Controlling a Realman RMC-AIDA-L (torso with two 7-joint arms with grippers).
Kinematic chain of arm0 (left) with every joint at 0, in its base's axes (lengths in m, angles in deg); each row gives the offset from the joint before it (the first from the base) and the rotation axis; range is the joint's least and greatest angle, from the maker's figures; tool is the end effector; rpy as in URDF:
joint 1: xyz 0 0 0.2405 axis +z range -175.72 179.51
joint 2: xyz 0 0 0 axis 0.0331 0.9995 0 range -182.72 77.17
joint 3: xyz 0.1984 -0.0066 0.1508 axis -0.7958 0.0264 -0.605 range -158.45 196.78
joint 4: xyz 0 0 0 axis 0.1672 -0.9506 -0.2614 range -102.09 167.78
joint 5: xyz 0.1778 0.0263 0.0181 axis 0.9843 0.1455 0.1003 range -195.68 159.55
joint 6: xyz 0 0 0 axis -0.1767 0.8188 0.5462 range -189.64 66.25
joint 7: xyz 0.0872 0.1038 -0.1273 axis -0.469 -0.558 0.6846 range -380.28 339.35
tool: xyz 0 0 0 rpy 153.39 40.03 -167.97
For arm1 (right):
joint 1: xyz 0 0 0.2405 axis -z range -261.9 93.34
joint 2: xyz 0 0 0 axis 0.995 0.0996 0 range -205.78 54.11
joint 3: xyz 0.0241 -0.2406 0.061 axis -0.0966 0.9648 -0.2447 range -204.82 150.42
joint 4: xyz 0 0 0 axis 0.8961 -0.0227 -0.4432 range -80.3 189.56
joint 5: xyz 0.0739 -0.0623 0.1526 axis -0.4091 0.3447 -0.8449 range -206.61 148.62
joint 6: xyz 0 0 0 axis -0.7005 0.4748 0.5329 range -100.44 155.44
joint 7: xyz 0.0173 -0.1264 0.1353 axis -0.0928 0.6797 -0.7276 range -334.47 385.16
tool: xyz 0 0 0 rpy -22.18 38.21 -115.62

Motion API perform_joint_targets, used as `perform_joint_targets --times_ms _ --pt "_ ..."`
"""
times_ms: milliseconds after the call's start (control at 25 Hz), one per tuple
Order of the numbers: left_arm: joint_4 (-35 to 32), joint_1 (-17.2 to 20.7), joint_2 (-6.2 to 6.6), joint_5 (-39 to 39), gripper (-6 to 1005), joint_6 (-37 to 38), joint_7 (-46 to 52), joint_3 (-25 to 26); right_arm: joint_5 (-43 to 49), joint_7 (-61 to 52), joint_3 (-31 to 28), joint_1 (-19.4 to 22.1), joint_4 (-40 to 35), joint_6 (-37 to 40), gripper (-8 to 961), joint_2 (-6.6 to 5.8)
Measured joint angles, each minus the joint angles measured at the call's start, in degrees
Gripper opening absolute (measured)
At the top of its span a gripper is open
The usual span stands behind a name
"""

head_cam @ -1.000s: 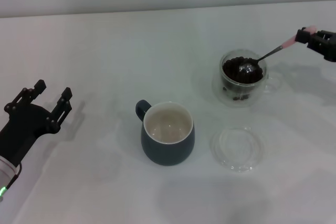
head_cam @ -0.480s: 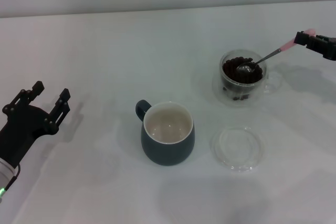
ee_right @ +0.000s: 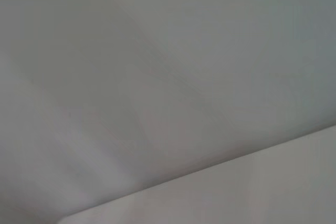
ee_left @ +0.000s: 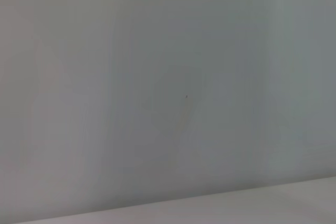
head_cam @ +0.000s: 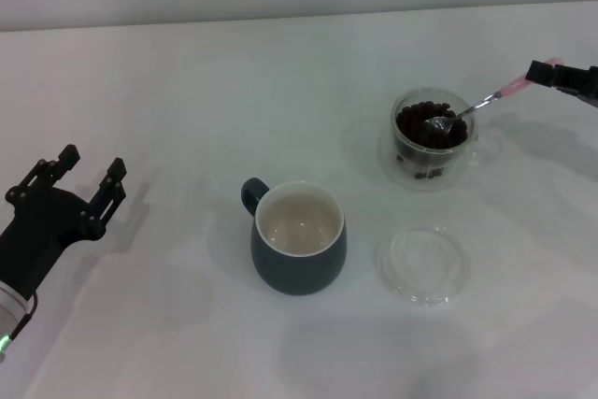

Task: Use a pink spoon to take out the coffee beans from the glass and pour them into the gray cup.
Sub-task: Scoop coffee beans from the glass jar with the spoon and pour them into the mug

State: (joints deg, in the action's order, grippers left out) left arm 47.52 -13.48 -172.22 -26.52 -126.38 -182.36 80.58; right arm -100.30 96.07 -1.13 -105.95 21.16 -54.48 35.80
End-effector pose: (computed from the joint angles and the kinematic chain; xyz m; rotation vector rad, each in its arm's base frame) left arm -0.2883 0.2980 -0.0606 -1.9710 -0.5643 -0.7122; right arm 0.3177 0.3254 0.0558 -1.9885 1.4731 0.9253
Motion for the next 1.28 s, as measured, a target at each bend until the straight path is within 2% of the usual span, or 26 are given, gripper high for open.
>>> perform_joint_targets --times_ms 240,560,960,1280 --pt "0.1 0.0 0.00 0.0 615 0.0 0.0 0.0 0.7 -3.3 0.1 0.1 0.5 1.4 148 -0.19" --pt "0.0 0.1 0.00 0.0 615 0.0 0.0 -0.1 -0.1 -6.0 -0.8 -1.1 6.5 3.2 148 -1.47" --pt "-0.2 0.0 0.00 0.0 614 0.0 0.0 -0.1 -3.1 -11.6 -1.3 -0.5 7.8 3.6 147 -2.03" --pt "-0.2 -0.1 0.12 0.0 614 0.0 0.0 0.1 -2.5 -17.5 -0.9 -0.8 10.8 3.8 147 -4.05"
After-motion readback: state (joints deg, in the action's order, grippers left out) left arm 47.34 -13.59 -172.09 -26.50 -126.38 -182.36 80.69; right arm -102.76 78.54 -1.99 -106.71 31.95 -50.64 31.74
